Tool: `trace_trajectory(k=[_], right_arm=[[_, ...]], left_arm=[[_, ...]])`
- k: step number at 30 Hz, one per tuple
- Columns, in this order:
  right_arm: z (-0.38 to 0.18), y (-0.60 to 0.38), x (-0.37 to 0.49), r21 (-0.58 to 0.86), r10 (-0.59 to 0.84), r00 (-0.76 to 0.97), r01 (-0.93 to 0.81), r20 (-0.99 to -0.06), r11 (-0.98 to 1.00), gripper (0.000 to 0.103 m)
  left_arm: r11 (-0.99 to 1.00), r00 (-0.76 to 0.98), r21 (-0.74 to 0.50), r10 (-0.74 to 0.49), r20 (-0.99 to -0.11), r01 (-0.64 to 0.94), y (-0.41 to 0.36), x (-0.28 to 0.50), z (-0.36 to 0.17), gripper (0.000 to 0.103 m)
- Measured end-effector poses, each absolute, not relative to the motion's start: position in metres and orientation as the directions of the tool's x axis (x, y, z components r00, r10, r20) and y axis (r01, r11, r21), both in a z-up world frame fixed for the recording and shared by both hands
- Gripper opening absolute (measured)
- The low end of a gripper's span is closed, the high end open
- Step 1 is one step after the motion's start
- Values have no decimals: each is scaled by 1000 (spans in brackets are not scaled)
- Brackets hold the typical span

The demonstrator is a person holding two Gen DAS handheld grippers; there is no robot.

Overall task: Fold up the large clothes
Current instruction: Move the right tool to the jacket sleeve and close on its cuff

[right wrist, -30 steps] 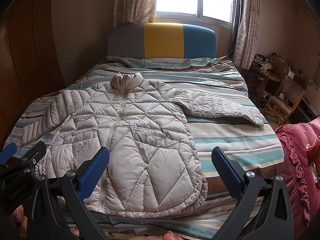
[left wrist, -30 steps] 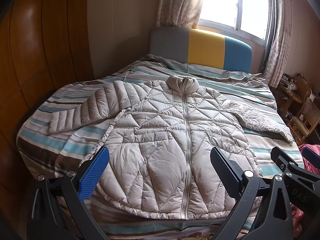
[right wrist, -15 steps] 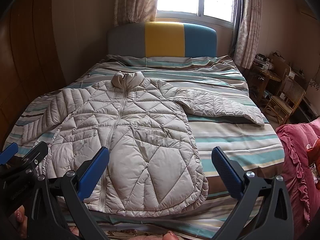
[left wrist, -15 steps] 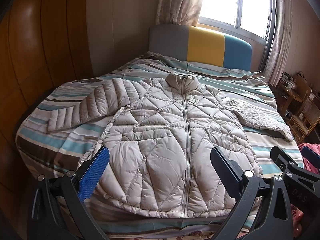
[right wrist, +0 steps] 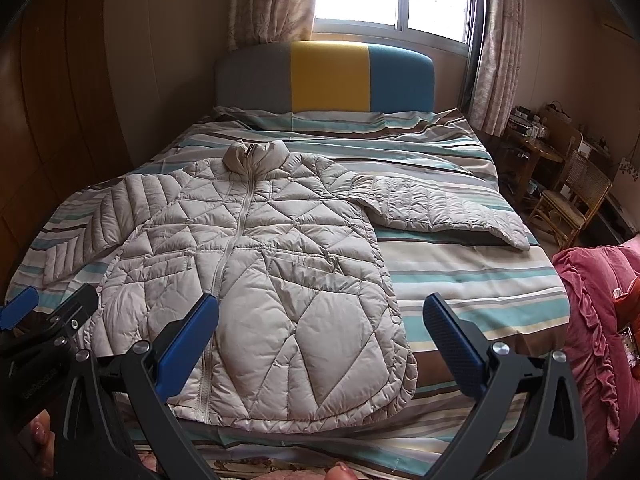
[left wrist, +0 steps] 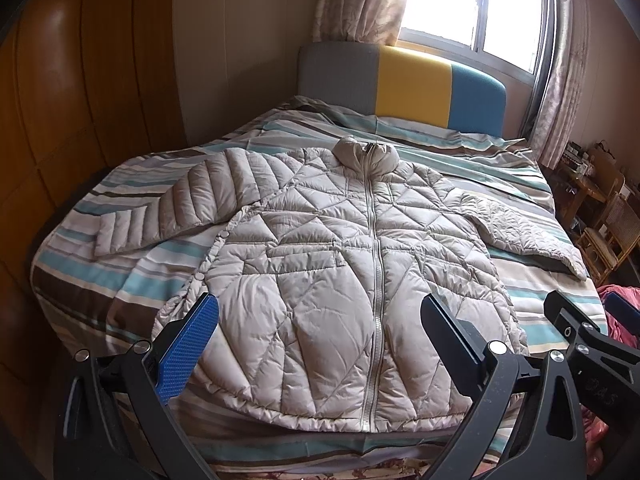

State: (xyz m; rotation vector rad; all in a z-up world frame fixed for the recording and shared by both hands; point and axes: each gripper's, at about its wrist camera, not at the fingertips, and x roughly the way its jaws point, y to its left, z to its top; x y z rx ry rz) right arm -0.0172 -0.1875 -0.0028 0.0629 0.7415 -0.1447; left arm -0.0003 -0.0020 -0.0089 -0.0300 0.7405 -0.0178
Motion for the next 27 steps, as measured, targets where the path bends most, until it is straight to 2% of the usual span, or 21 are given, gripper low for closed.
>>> trace_trajectory(k=[16,27], right_arm=[[-12,-194,-8,4,-119,711,169,-693,986,101],[-38,-227,25,40,-132,704,222,-698,974,101]], left_arm=[[999,701,-32,-14,-713,-13,1,12,-17,100],[998,638,25,54,-769,-55,0,41,-41,100]])
